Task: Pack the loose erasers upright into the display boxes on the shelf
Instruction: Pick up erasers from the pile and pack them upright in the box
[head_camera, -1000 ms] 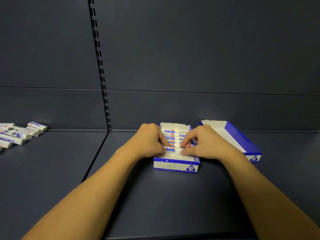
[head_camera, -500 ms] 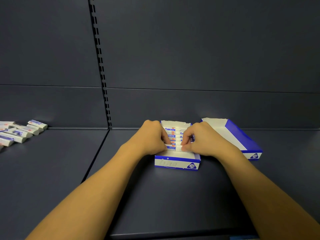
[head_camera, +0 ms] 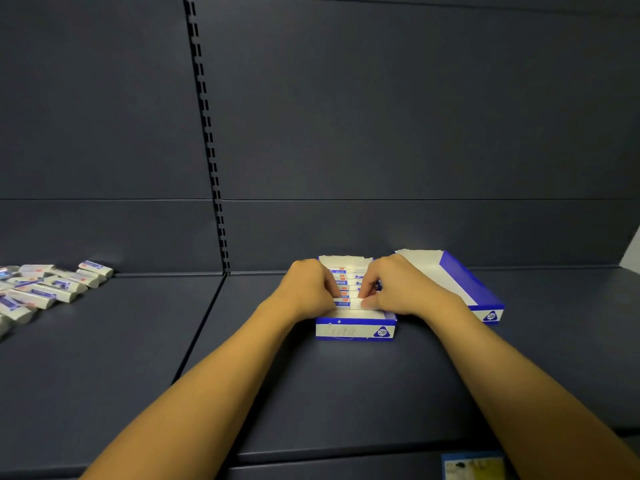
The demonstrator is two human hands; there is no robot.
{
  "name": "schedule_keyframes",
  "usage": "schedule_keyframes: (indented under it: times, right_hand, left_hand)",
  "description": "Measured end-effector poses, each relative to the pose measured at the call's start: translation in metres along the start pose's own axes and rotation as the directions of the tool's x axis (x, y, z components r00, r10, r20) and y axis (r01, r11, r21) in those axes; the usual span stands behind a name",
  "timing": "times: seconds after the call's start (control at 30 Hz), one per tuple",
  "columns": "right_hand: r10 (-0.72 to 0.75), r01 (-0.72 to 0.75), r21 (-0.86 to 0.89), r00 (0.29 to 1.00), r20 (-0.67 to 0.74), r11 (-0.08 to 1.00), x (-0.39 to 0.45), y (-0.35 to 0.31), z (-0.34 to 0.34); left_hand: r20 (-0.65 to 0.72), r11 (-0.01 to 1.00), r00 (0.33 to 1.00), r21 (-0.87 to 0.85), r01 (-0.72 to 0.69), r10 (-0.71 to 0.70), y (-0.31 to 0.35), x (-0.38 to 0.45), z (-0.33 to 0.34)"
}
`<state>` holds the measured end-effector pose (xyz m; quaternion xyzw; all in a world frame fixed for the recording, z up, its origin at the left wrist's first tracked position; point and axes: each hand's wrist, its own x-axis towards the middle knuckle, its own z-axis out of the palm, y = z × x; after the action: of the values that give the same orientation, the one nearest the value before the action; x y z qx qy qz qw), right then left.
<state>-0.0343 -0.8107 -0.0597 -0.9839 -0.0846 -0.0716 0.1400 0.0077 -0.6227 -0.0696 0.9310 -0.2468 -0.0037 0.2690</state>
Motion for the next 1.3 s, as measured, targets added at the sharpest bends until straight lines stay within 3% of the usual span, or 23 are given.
schedule_keyframes:
  times: [0.17,0.37,0.57,0.67,0.77,0.9,1.0,1.13,1.3]
  right_hand:
    - [-0.010,0.010,0.085,1.000,0.000,0.996,-0.005,0.006,-0.007]
    - [0.109,-0.042,0.276,0.966,-0.234,0.960,-0.013,0.018,-0.027]
    - [0.126,-0.055,0.281,0.962,-0.241,0.958,-0.022,0.028,-0.034]
    - [0.134,-0.065,0.303,0.967,-0.215,0.951,-0.025,0.032,-0.037]
    - [0.132,-0.061,0.310,0.968,-0.212,0.949,-0.024,0.035,-0.046]
    - [0.103,-0.053,0.234,0.974,-0.204,0.971,-0.010,0.027,-0.056]
    - [0.044,-0.032,0.086,0.990,-0.137,0.996,0.004,0.003,-0.052]
    - [-0.055,0.049,-0.117,0.997,-0.050,0.992,0.016,-0.046,-0.037]
    - [-0.155,0.148,-0.187,0.988,-0.023,0.971,0.028,-0.117,-0.022]
  left_hand:
    - [0.035,0.994,0.997,-0.085,0.069,-0.066,0.002,-0.003,-0.005]
    - [0.002,0.999,0.999,-0.003,0.044,-0.044,0.005,-0.003,-0.003]
    - [-0.016,0.996,0.996,-0.011,0.091,-0.091,0.009,-0.004,0.000]
    - [-0.010,0.990,0.995,-0.103,0.097,-0.098,0.010,-0.010,-0.004]
    - [-0.107,0.989,0.988,-0.117,0.095,-0.108,0.007,-0.015,-0.018]
    - [-0.259,0.987,0.953,-0.054,0.150,-0.159,-0.005,-0.024,-0.054]
    - [-0.223,0.963,0.953,0.131,0.236,-0.203,-0.024,-0.039,-0.077]
    - [-0.229,0.854,0.913,0.334,0.399,-0.338,-0.067,-0.071,-0.097]
    - [-0.330,0.743,0.858,0.435,0.508,-0.394,-0.087,-0.129,-0.125]
